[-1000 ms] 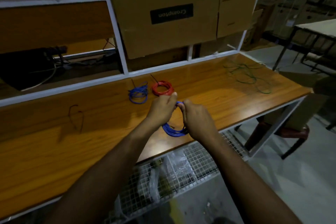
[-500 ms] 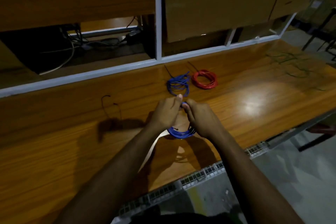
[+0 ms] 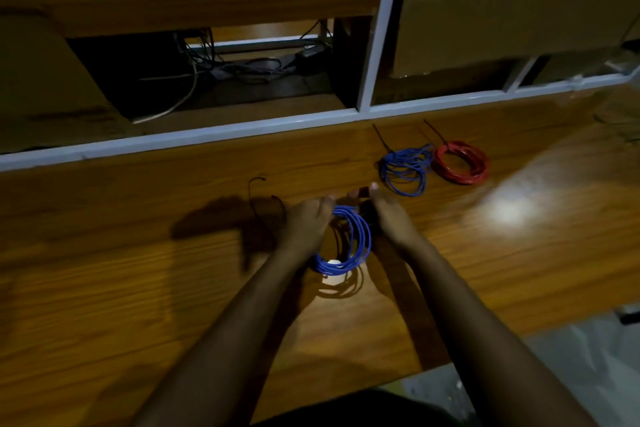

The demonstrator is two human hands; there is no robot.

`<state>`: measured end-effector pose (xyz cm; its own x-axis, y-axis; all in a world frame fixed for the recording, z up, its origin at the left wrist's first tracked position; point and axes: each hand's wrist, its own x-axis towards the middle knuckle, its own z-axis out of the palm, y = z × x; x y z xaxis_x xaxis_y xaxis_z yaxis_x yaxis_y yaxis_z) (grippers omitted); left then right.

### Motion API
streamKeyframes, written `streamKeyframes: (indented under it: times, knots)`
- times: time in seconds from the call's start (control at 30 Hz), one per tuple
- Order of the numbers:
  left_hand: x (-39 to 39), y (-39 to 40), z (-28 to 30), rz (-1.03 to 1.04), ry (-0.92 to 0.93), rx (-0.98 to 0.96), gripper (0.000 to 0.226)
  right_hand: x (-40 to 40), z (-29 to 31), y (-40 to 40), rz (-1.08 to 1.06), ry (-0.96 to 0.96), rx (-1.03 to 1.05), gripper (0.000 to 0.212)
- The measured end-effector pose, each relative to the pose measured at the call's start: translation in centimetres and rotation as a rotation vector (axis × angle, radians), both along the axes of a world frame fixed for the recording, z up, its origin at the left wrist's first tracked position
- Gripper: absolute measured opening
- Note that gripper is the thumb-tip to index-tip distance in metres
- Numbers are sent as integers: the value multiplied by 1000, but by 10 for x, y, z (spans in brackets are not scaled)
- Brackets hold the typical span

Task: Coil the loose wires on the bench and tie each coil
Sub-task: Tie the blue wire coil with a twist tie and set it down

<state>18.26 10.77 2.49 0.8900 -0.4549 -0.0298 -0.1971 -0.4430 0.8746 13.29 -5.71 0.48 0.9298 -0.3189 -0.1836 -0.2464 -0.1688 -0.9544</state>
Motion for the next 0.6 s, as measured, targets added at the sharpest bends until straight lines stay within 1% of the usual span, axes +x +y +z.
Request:
streamKeyframes:
  times: [0.07,0.1,0.13,0.2,0.27,0.3,0.33,0.4,0.47,0.53,0.6]
  knots:
    - [15,12,1,50,38,15,52,21,-11,10,-2,-21,89,24]
    - [24,18,2,73,61,14,49,31,-16,18,12,-25,93,18]
    - [33,23,4,91,76,12,46,40,-19,26,31,-25,55,15]
    - [53,32,5,125,81,2,40,58,-19,42,102,-27,-158,10]
    - [71,42,7,151,67,3,40,78,-19,57,204,-57,-470,12]
    - [78,48,8,151,47,14,43,86,-19,65,244,-70,-596,15]
    - [83,54,9,144,30,28,45,93,-18,71,265,-99,-678,17]
    - [91,66,9,147,23,38,46,105,-25,81,284,-135,-785,20]
    - [96,72,6,161,34,41,45,111,-30,85,293,-119,-867,25]
    - [97,73,5,168,41,25,46,112,-31,86,288,-113,-903,29]
    - [94,70,7,160,17,-10,48,112,-31,83,283,-127,-928,25]
